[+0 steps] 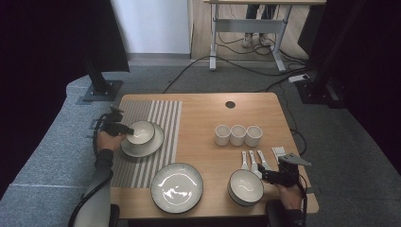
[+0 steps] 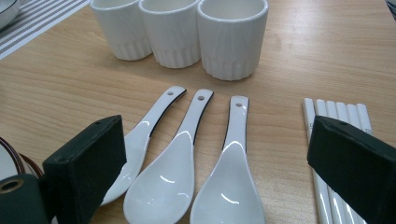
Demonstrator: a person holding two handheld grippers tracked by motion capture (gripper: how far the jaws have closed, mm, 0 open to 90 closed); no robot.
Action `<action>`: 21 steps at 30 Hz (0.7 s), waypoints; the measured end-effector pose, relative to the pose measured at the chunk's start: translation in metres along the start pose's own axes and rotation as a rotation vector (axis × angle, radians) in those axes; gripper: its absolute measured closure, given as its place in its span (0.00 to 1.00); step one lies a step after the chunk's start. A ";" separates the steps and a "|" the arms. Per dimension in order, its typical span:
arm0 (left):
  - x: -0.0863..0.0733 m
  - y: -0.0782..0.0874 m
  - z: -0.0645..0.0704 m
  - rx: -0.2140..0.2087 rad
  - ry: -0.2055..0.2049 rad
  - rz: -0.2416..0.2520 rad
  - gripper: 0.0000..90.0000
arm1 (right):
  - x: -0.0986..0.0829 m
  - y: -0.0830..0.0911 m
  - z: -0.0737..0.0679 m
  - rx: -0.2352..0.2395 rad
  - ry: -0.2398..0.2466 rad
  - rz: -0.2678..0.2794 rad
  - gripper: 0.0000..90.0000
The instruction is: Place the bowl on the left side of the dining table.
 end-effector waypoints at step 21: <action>0.000 -0.001 0.000 -0.010 0.005 -0.013 0.91 | -0.002 -0.002 -0.002 0.014 0.004 -0.010 0.06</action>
Point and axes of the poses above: each handheld gripper's, and its own axes: y roughly backward along the jaws, x roughly out of its top, z roughly to its right, the point moved 9 cm from there along -y, roughly forward along the jaws, and after that the axes turned 12 degrees about y, right-handed, at the moved point
